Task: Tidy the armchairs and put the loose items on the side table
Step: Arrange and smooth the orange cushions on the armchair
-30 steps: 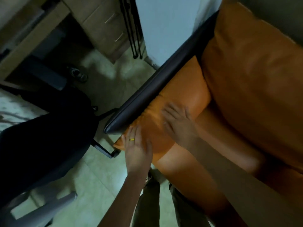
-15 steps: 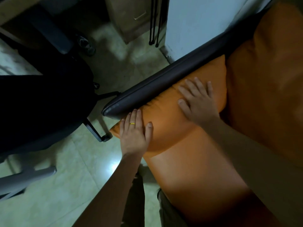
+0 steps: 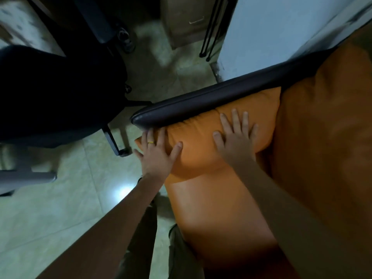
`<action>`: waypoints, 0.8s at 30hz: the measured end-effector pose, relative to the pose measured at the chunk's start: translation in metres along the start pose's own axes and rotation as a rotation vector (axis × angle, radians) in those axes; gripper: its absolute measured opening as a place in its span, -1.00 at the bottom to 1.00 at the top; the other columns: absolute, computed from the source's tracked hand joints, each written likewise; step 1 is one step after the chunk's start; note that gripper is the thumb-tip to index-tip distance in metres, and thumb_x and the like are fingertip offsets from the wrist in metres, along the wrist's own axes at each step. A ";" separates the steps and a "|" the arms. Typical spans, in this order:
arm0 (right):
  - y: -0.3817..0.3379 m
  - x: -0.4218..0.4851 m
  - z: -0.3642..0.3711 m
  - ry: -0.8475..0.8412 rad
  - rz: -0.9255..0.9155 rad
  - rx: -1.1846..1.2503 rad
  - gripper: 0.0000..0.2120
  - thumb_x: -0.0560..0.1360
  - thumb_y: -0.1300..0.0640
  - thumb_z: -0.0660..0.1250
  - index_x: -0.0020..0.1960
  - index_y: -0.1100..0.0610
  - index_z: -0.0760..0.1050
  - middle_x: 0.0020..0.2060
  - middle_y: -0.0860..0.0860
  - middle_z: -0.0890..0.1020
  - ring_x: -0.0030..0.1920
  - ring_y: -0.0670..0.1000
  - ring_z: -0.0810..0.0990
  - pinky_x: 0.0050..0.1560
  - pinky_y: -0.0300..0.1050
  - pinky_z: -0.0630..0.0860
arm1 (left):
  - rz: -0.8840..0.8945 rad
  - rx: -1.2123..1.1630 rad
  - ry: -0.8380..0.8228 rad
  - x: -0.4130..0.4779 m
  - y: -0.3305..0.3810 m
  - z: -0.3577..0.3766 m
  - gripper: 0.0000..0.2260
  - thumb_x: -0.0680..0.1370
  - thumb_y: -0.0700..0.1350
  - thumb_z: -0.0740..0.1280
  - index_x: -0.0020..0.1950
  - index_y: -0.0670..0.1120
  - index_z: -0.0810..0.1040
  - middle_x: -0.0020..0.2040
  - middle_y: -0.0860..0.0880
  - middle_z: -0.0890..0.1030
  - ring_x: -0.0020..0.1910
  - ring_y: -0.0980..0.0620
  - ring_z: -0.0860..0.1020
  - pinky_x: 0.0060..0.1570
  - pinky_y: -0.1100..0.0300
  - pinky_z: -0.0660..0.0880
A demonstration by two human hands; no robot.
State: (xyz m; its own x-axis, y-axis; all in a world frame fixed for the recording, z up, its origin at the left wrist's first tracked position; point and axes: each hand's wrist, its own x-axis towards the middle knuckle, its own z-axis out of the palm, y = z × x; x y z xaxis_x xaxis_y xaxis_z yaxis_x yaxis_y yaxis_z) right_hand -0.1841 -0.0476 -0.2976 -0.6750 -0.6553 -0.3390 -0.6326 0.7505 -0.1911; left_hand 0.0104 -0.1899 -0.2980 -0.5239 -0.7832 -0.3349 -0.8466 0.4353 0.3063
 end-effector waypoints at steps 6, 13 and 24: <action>-0.008 -0.001 0.015 0.031 0.121 0.001 -0.40 0.62 -0.27 -0.09 0.62 -0.15 0.00 0.64 -0.04 -0.07 0.62 0.10 -0.23 0.50 0.43 -0.19 | 0.049 -0.115 -0.050 0.015 -0.011 0.003 -0.36 0.54 0.39 0.14 0.54 0.12 0.20 0.55 -0.05 0.15 0.56 -0.13 0.02 0.44 -0.34 0.14; -0.009 -0.003 0.011 0.036 0.134 0.030 -0.41 0.62 -0.27 -0.09 0.62 -0.16 -0.01 0.64 -0.02 -0.06 0.62 0.11 -0.23 0.50 0.44 -0.19 | -0.150 -0.660 0.114 -0.034 -0.043 -0.003 -0.13 0.51 0.16 0.44 0.63 0.05 -0.04 0.63 0.06 -0.14 0.53 0.24 -0.09 0.45 0.21 0.08; -0.008 -0.002 0.022 0.149 0.113 0.085 -0.43 0.62 -0.23 -0.03 0.60 -0.15 0.07 0.63 0.01 0.01 0.62 0.12 -0.17 0.49 0.45 -0.22 | -0.045 -0.686 -0.072 -0.004 -0.046 0.008 0.09 0.33 0.27 0.55 0.61 0.16 -0.14 0.54 0.13 -0.04 0.55 -0.02 0.11 0.48 -0.12 0.28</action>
State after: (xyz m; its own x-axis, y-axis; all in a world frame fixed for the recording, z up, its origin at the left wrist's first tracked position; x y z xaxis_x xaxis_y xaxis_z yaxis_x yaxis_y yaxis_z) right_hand -0.1696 -0.0508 -0.3153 -0.7925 -0.5675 -0.2234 -0.5199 0.8201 -0.2391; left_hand 0.0506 -0.2032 -0.3180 -0.5148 -0.7519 -0.4118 -0.6292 0.0051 0.7773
